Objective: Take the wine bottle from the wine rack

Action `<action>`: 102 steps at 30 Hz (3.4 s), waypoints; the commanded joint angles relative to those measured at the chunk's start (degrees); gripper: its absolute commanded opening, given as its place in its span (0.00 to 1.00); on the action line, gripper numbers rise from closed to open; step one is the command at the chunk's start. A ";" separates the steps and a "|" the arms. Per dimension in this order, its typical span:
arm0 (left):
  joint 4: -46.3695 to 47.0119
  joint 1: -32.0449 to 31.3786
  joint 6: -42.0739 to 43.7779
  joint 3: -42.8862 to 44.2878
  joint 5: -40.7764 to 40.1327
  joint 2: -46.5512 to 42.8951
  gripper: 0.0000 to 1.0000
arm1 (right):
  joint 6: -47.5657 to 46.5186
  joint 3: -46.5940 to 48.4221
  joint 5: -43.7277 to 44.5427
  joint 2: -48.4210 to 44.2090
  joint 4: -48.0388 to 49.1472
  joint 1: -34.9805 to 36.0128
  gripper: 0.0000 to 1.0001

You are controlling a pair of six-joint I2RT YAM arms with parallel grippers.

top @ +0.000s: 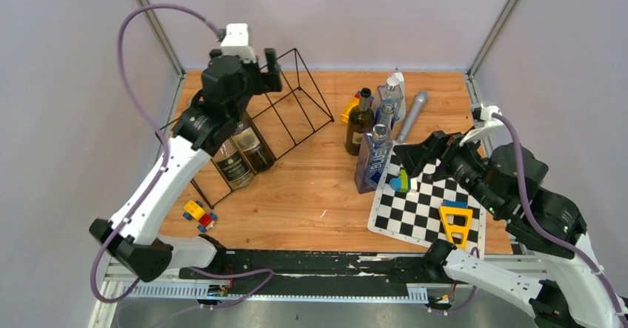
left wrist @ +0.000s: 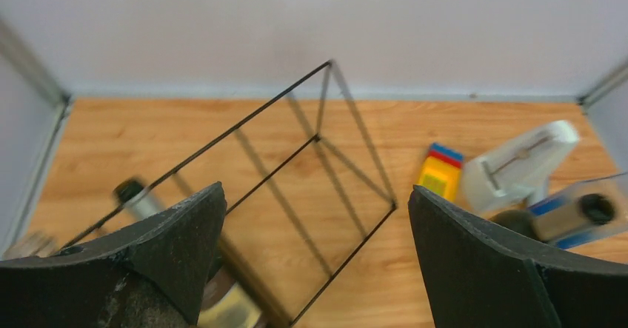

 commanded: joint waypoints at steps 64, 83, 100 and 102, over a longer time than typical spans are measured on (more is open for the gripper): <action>6.73 31.60 -11.74 -16.41 13.26 10.68 0.49 | -7.08 8.70 -16.21 19.71 14.51 0.46 0.90; 12.11 31.53 -11.79 -22.24 18.41 3.02 0.06 | -7.92 7.89 -14.09 17.14 13.07 0.42 0.90; 24.38 29.32 -11.23 -34.08 31.82 -11.62 0.00 | -7.56 5.57 -12.60 15.02 12.18 0.42 0.91; 25.24 27.82 -9.62 -34.65 32.64 -12.65 0.00 | -7.76 5.32 -12.07 14.44 11.95 0.42 0.91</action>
